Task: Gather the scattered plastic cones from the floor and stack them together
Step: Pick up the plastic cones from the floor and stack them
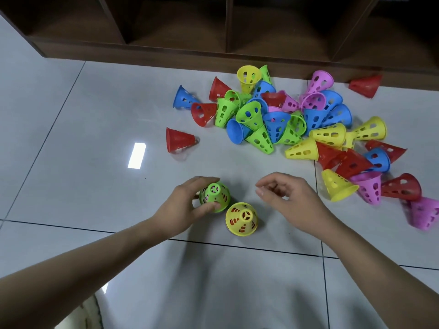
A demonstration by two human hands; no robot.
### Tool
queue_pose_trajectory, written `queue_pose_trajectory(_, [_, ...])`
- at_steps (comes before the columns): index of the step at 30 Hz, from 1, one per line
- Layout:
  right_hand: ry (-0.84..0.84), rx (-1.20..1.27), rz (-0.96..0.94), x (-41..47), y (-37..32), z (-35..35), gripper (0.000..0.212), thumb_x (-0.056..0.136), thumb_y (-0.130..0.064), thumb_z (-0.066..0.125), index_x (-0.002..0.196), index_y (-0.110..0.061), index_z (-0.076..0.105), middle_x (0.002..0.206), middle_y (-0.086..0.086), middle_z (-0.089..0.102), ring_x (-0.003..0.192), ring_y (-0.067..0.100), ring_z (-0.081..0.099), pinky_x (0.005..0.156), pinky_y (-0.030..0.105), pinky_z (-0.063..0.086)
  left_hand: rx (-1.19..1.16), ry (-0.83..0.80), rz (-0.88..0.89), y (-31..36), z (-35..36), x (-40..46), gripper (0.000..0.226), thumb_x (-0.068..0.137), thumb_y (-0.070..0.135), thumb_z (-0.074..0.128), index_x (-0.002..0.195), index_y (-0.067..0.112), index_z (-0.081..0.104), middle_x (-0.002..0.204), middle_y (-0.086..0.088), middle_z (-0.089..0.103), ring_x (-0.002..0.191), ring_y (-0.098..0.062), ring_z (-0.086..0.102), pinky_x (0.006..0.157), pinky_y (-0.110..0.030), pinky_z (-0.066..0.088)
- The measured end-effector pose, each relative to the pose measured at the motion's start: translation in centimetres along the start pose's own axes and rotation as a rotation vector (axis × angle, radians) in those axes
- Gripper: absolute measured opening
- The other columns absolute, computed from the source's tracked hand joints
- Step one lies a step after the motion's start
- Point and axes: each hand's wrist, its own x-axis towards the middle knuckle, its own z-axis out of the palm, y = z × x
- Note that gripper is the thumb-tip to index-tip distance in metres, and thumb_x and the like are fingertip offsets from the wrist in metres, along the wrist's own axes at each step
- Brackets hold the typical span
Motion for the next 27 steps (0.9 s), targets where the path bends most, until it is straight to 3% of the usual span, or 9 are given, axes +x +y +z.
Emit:
queue_pose_trajectory(3, [0.102, -0.013, 0.005, 2.5, 0.9, -0.8, 0.006, 0.092, -0.018, 0.070, 0.090, -0.024, 0.071, 0.079, -0.008, 0.069, 0.075, 0.011, 0.063, 0.071, 0.025, 0.049, 0.014, 0.018, 0.001, -0.2, -0.1, 1.4, 0.057, 0.085, 0.039, 0.076, 0.137, 0.026, 0.056, 0.130, 0.012, 0.059, 0.120, -0.003, 0.056, 0.097, -0.027, 0.053])
queue_pose_trajectory(7, [0.260, -0.098, 0.062, 6.8, 2.8, -1.6, 0.020, 0.091, -0.024, 0.071, 0.110, -0.022, 0.064, 0.105, -0.004, 0.066, 0.091, 0.006, 0.061, 0.072, 0.022, 0.050, 0.044, -0.042, 0.008, -0.1, -1.0, 2.4, 0.063, 0.087, 0.053, 0.069, 0.139, 0.023, 0.051, 0.136, 0.010, 0.056, 0.125, 0.000, 0.052, 0.100, -0.024, 0.051])
queue_pose_trajectory(10, [0.294, -0.216, 0.036, 10.0, 3.8, -1.4, 0.048, 0.089, -0.024, 0.073, 0.132, -0.015, 0.055, 0.125, 0.000, 0.057, 0.104, 0.013, 0.055, 0.087, 0.027, 0.047, 0.370, -0.054, 0.237, -1.2, -4.1, 4.2, 0.058, 0.099, 0.055, 0.046, 0.142, 0.016, 0.048, 0.146, -0.001, 0.049, 0.134, -0.014, 0.049, 0.108, -0.030, 0.043])
queue_pose_trajectory(12, [0.295, -0.244, 0.028, 11.7, 4.3, -1.0, 0.056, 0.088, -0.023, 0.074, 0.138, -0.012, 0.051, 0.131, 0.003, 0.055, 0.110, 0.013, 0.051, 0.092, 0.025, 0.042, 0.656, 0.042, 0.366, -3.1, -6.8, 6.9, 0.051, 0.100, 0.044, 0.048, 0.141, 0.013, 0.052, 0.149, -0.010, 0.048, 0.137, -0.028, 0.046, 0.111, -0.039, 0.040])
queue_pose_trajectory(15, [0.335, -0.307, 0.036, 13.8, 4.9, 0.3, 0.065, 0.084, -0.028, 0.077, 0.140, -0.011, 0.048, 0.134, 0.007, 0.055, 0.120, 0.024, 0.052, 0.103, 0.038, 0.044, 0.952, 0.151, 0.203, -6.0, -10.4, 10.9, 0.064, 0.093, 0.043, 0.057, 0.150, 0.019, 0.041, 0.158, -0.016, 0.034, 0.143, -0.040, 0.033, 0.116, -0.048, 0.030])
queue_pose_trajectory(18, [0.346, -0.424, 0.077, 15.2, 5.2, 1.6, 0.074, 0.081, -0.033, 0.078, 0.142, -0.008, 0.044, 0.136, 0.012, 0.054, 0.127, 0.032, 0.048, 0.107, 0.043, 0.041, 0.984, 0.054, -0.044, -7.4, -12.2, 13.3, 0.085, 0.088, 0.047, 0.067, 0.156, 0.017, 0.026, 0.155, -0.015, 0.039, 0.143, -0.039, 0.034, 0.115, -0.047, 0.030])
queue_pose_trajectory(21, [0.364, -0.490, 0.073, 15.8, 5.3, 2.4, 0.071, 0.082, -0.032, 0.077, 0.140, -0.007, 0.044, 0.133, 0.014, 0.057, 0.124, 0.034, 0.050, 0.100, 0.039, 0.041, 0.889, 0.051, -0.108, -7.1, -12.4, 14.6, 0.080, 0.083, 0.046, 0.074, 0.148, 0.015, 0.039, 0.134, -0.015, 0.060, 0.120, -0.039, 0.056, 0.096, -0.044, 0.047])
queue_pose_trajectory(24, [0.376, -0.463, 0.065, 16.0, 5.4, 2.6, 0.061, 0.084, -0.032, 0.077, 0.134, -0.010, 0.051, 0.124, 0.013, 0.062, 0.117, 0.033, 0.055, 0.093, 0.037, 0.043, 0.890, 0.084, -0.132, -6.6, -12.0, 14.6, 0.068, 0.077, 0.057, 0.073, 0.131, 0.018, 0.057, 0.128, -0.009, 0.061, 0.116, -0.035, 0.057, 0.092, -0.043, 0.049])
queue_pose_trajectory(27, [0.318, -0.268, 0.045, 15.0, 5.6, 2.2, 0.045, 0.085, -0.028, 0.077, 0.124, -0.012, 0.059, 0.111, 0.006, 0.068, 0.105, 0.025, 0.062, 0.084, 0.028, 0.045, 0.988, 0.055, -0.120, -5.9, -11.3, 13.0, 0.064, 0.073, 0.076, 0.058, 0.106, 0.023, 0.069, 0.104, -0.003, 0.060, 0.098, -0.029, 0.058, 0.081, -0.037, 0.049])
